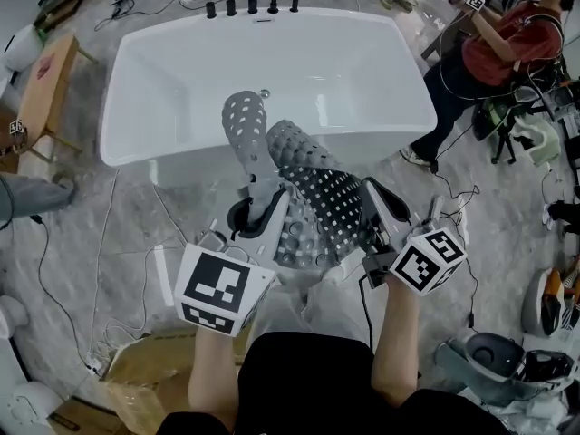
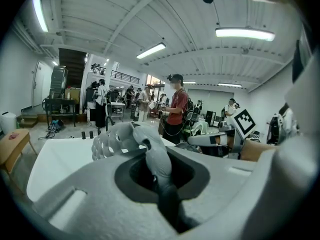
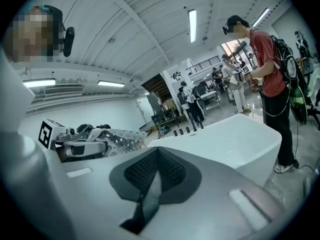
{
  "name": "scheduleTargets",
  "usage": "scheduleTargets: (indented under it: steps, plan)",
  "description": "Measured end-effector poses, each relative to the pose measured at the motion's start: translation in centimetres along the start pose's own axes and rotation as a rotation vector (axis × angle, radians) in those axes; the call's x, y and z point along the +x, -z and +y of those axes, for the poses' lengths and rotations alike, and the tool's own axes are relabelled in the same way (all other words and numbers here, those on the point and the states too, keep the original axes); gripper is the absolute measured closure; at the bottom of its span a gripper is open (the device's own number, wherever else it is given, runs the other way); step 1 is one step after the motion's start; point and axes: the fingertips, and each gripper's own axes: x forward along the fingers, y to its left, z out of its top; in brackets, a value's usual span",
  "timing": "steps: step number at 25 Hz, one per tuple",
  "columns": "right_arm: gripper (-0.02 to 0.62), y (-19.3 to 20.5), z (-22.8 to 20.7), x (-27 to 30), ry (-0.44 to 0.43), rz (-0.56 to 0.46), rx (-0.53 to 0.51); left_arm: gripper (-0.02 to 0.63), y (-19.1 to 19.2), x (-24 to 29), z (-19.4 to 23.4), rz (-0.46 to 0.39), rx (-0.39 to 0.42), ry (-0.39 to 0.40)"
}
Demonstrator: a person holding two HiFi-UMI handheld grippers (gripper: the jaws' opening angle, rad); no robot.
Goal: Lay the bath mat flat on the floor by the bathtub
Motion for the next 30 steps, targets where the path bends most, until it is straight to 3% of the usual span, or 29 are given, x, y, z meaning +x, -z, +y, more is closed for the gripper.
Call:
scheduleTargets:
  steps: [17, 21, 30]
  plan:
    - [0.586, 4.7, -6.6, 1.8, -0.058, 0.070, 0.135, 0.581, 5.3, 4.4, -0.1, 0.145, -0.092, -0.066]
    - [0.586, 7.4, -9.4, 2.4, -0.062, 0.094, 0.170, 0.581, 8.2, 6.8, -0.7, 0.208, -0.085, -0.064]
    - [0.586, 12.7, -14.4, 3.0, -0.011, 0.163, 0.238, 0.581, 14.6, 10.8, -1.1, 0.318, -0.159, -0.028]
